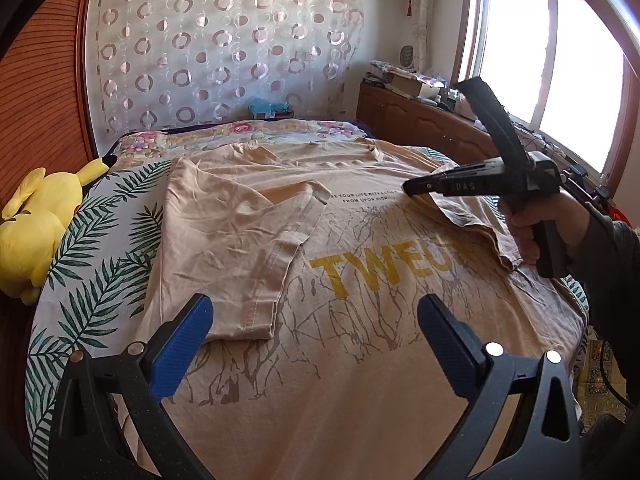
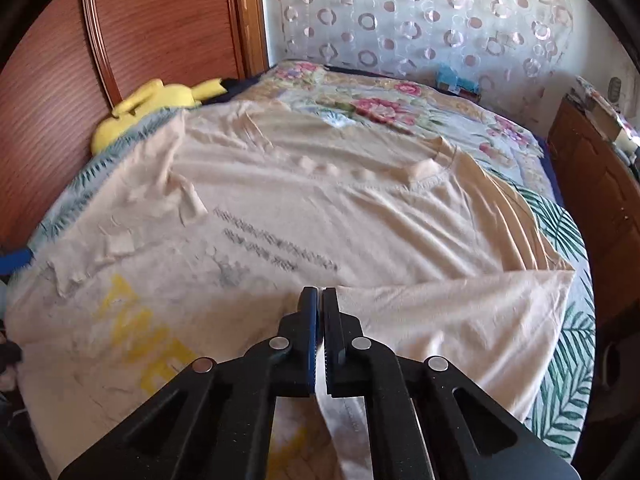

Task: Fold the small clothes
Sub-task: 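Grasp the folded side with the right gripper to adjust it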

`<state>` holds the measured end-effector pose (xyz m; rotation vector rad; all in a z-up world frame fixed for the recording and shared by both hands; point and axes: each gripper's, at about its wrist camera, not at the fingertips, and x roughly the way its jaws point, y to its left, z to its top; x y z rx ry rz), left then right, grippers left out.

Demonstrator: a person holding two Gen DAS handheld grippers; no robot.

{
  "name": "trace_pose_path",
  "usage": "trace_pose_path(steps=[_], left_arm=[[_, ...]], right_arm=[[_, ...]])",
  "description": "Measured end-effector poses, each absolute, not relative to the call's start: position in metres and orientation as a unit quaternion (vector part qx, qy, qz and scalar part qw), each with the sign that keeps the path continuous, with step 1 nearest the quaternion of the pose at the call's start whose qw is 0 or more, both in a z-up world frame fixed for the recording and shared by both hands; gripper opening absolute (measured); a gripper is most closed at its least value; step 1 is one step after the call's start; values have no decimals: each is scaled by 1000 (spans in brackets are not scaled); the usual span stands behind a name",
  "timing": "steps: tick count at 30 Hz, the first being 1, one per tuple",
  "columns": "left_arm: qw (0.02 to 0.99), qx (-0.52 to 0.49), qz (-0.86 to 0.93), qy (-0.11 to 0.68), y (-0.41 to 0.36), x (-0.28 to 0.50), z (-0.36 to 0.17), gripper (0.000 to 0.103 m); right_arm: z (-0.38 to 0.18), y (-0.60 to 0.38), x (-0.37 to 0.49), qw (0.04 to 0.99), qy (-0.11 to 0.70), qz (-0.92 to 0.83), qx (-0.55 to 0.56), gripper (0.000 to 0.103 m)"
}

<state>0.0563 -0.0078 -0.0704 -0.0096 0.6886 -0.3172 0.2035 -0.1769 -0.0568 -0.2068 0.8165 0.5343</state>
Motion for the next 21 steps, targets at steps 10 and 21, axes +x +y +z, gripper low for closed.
trace_pose_path(steps=[10, 21], left_arm=[[930, -10, -149, 337, 0, 59, -70, 103], [935, -3, -136, 326, 14, 88, -50, 103]], right_arm=[[-42, -177, 209, 888, 380, 243, -90, 18], [-37, -251, 214, 912, 363, 177, -70, 38]])
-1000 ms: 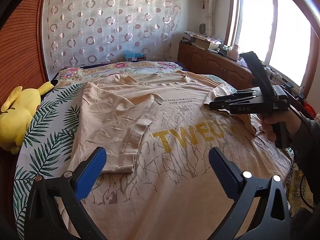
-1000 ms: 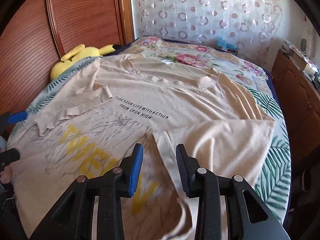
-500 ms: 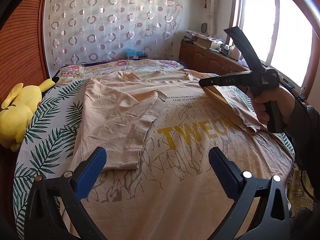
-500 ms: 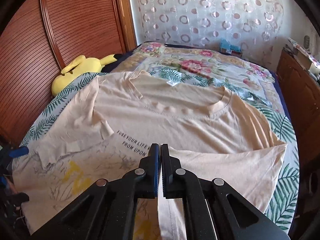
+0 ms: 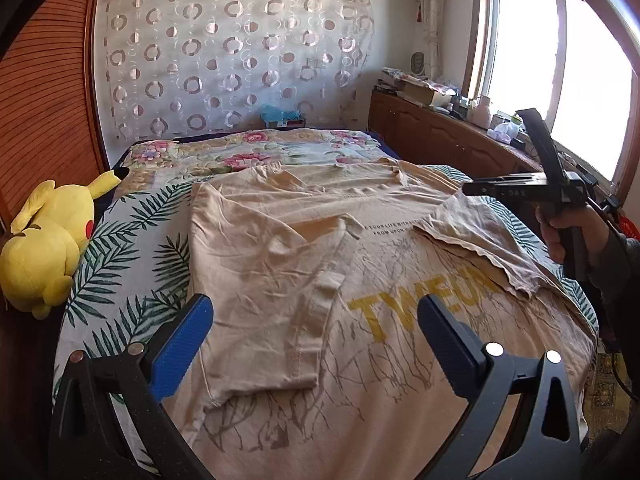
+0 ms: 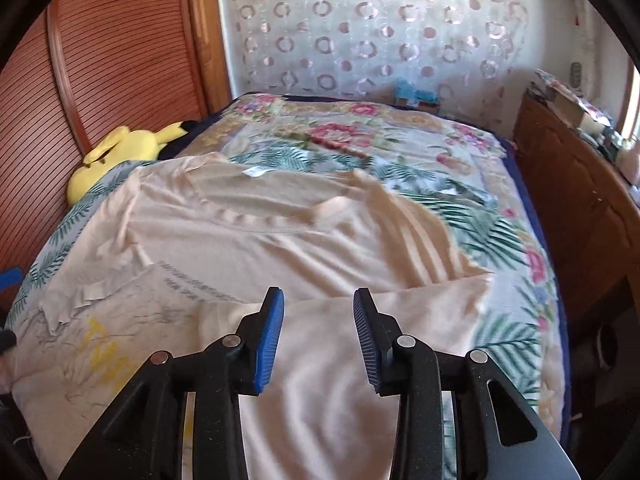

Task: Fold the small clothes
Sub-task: 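Grasp the folded side with the right gripper to adjust it, then move the left gripper to the shirt's edge and close on it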

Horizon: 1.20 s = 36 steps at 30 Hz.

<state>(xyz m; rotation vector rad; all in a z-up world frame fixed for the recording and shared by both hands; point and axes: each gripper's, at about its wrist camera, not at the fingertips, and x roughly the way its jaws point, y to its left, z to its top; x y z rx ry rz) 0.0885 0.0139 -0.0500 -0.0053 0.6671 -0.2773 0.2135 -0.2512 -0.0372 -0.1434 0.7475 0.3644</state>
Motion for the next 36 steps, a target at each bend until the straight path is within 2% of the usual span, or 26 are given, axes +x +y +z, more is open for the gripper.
trace_pose_path(steps=[9, 17, 20, 22, 24, 36], left_arm=[[934, -8, -117, 337, 40, 152, -49, 103], [926, 0, -94, 366, 62, 215, -60, 103], [920, 3, -97, 380, 65, 236, -69, 96], [916, 2, -101, 388, 67, 247, -75, 87], [910, 1, -107, 400, 69, 261, -80, 72], [897, -21, -102, 429, 86, 311, -96, 47]], right_arm=[[-61, -309, 239, 914, 386, 111, -48, 38], [-68, -297, 258, 911, 388, 125, -57, 38], [-68, -297, 257, 912, 385, 127, -57, 38], [-69, -308, 257, 912, 385, 133, -48, 39], [-70, -312, 259, 912, 385, 136, -44, 39], [-72, -310, 263, 911, 387, 132, -50, 40]])
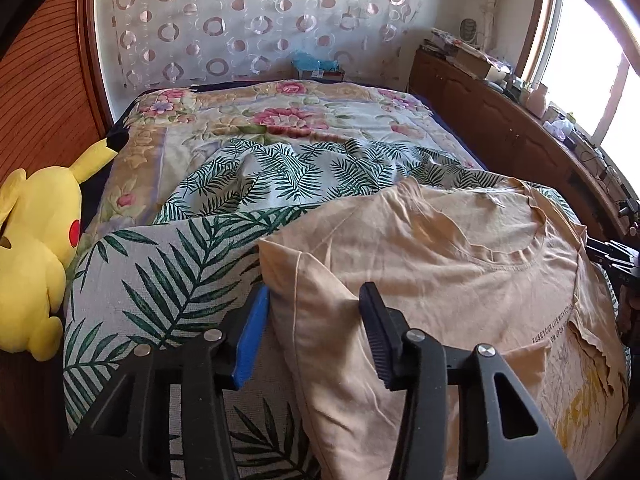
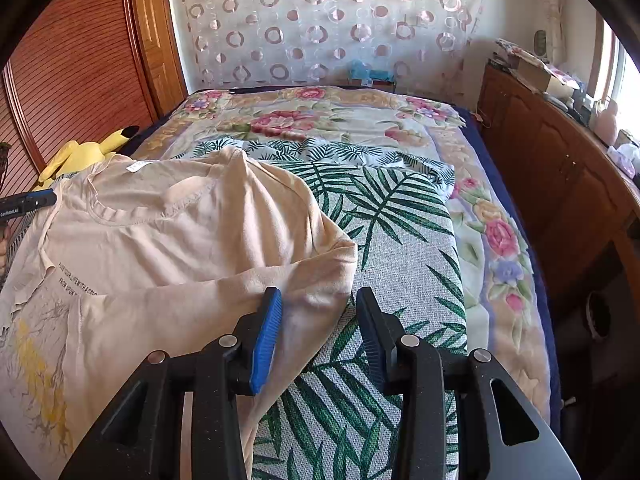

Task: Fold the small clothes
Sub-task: 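Move the left gripper to the shirt's edge and close on it, then lift the beige shirt with the left gripper while the right gripper holds its other edge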

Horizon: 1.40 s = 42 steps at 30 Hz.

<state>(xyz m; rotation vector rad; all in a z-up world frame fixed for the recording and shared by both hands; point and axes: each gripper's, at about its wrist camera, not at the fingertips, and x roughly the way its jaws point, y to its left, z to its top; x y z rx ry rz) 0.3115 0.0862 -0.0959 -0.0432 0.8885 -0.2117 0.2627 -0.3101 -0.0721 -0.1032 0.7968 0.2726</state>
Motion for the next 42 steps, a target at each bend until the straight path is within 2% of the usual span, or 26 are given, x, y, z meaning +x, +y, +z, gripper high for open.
trace_pose_path(steps=[2, 4, 6, 12, 27, 31, 33, 36, 37, 38, 39, 40, 42], left_arm=[[897, -25, -101, 430, 87, 313, -98, 45], [895, -30, -106, 432, 88, 314, -100, 32], [895, -33, -114, 430, 89, 312, -99, 7], [917, -56, -87, 385, 112, 302, -77, 5], [903, -40, -76, 421, 116, 316, -104, 5], [903, -33, -80, 421, 116, 318, -104, 13], [903, -31, -83, 421, 114, 319, -105, 21], [903, -19, -82, 421, 110, 318, -104, 23], [903, -15, -83, 421, 108, 317, -104, 22], [901, -14, -97, 422, 106, 316, -104, 8], [897, -19, -117, 426, 104, 315, -104, 5], [896, -20, -119, 428, 102, 315, -103, 5], [897, -19, -116, 426, 100, 307, -98, 4]], right_arm=[[-72, -311, 263, 911, 387, 132, -50, 41], [-73, -312, 264, 911, 387, 133, -49, 41], [-72, -311, 263, 911, 387, 133, -50, 41], [-71, -311, 262, 911, 387, 132, -51, 41], [-70, -309, 268, 910, 389, 132, -50, 43], [-69, -307, 280, 909, 393, 125, -51, 44], [-69, -304, 283, 909, 393, 127, -54, 44], [-70, -300, 285, 908, 392, 137, -55, 43], [-70, -298, 284, 908, 389, 142, -61, 35], [-70, -294, 283, 907, 388, 151, -65, 22], [-70, -290, 282, 907, 387, 147, -77, 18], [-69, -286, 280, 907, 387, 135, -92, 9], [-67, -278, 276, 906, 385, 138, -111, 6]])
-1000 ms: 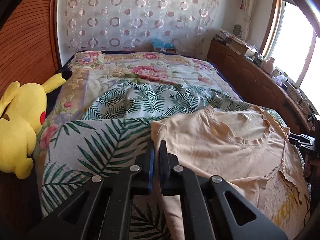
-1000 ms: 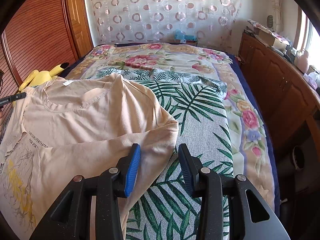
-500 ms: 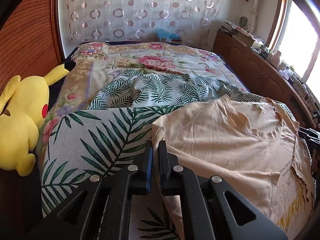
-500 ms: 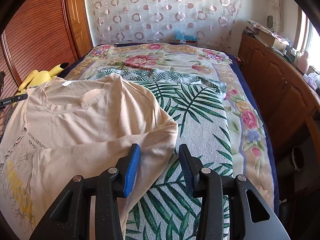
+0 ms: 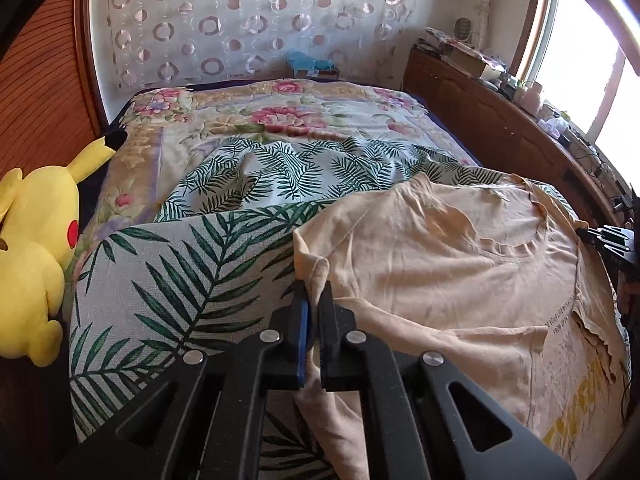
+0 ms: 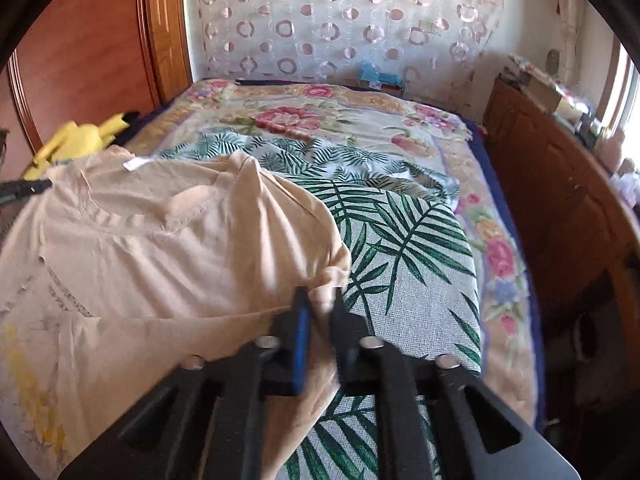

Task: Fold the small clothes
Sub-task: 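Lift the beige shirt with the left gripper while the right gripper holds its other edge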

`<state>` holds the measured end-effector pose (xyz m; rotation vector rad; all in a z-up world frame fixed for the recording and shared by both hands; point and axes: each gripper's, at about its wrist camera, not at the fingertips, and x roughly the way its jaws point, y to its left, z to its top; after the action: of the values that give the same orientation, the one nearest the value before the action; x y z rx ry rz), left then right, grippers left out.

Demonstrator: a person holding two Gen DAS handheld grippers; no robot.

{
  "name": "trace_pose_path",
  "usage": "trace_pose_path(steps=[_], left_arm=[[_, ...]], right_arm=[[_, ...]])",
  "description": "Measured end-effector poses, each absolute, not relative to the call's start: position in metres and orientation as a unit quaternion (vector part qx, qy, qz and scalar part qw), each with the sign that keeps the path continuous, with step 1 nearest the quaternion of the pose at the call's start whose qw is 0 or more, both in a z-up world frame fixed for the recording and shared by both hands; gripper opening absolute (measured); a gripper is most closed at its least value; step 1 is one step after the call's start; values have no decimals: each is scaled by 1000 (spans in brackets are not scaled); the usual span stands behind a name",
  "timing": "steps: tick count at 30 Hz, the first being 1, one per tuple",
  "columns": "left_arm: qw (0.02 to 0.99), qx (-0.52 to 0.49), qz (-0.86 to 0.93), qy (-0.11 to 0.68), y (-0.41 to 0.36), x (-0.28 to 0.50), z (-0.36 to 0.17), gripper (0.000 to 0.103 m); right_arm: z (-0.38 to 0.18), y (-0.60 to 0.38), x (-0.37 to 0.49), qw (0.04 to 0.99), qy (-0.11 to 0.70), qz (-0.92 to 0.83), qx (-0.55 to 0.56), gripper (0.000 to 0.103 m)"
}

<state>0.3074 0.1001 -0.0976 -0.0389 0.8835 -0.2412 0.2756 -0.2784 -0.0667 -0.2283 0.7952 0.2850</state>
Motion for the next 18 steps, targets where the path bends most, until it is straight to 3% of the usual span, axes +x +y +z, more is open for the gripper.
trace_pose_path(steps=[11, 18], left_arm=[[933, 0, -130, 336, 79, 180, -25, 4], [939, -1, -126, 320, 84, 100, -27, 4]], right_arm=[[-20, -269, 166, 934, 288, 190, -96, 5], [-23, -300, 80, 939, 268, 204, -71, 5]])
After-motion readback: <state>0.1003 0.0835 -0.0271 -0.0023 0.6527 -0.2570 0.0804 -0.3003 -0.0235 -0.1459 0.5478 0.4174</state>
